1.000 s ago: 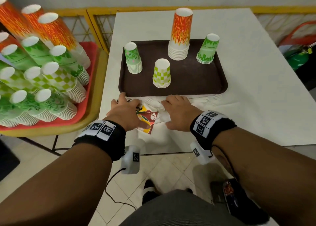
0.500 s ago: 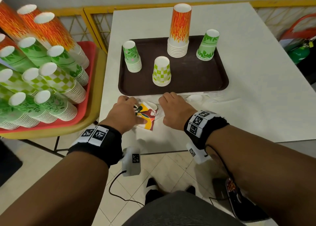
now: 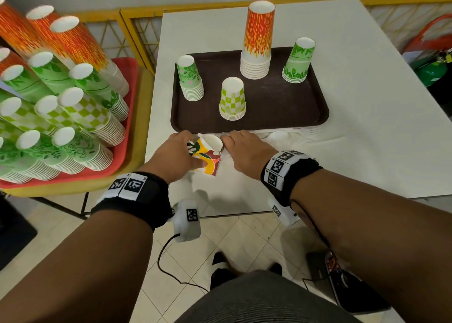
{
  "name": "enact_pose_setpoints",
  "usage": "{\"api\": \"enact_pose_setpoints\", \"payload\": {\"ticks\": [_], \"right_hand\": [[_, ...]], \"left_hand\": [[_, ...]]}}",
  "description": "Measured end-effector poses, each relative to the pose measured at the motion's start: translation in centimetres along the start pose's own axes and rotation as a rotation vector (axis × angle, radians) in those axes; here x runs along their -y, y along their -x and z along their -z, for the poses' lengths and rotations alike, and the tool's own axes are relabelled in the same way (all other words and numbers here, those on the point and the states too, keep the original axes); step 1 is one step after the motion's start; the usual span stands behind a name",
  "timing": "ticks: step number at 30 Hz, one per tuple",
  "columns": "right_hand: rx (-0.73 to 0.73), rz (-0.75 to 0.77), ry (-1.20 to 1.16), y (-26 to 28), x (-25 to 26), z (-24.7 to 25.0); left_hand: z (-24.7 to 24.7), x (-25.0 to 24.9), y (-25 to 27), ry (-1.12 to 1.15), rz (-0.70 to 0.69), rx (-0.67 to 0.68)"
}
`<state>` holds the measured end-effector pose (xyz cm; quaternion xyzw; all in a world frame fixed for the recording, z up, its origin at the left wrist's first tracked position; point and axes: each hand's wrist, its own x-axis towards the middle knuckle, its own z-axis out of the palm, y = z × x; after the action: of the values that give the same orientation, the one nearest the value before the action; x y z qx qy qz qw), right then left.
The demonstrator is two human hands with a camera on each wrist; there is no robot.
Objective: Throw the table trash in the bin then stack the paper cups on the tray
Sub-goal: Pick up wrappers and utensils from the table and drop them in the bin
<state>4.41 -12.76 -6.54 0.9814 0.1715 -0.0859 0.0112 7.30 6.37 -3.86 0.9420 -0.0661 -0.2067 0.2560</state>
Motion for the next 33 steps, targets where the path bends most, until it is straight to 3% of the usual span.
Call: {"api": "enact_pose_setpoints", "payload": {"ticks": [8,19,23,28,33], "right_hand": [[-0.046,0.003,-0.090,1.2,-1.1,-0.2],[-0.063,0.002,-0.177,2.5,-2.5,-0.1],[-0.063,-0.006,-0.176,2.8,-3.0,-0.6],[-0.037,-0.099,-0.385,3.4,-3.5,-0.7],[-0.044,-0.285,-0.640,4.8,-4.3,-0.2]], "left_hand": [[1.7,0.6,0.8,0.151,0.011,0.054],[2.0,0.7,0.7,0.577,-0.017,0.114],[1.9,0.9,0.5,0.636,-0.034,0.133],[1.7,0.8,0.0,0.691,-0.002,0.137],[1.1,-1.6,-1.1,0.774,-0.006,0.182]]}}
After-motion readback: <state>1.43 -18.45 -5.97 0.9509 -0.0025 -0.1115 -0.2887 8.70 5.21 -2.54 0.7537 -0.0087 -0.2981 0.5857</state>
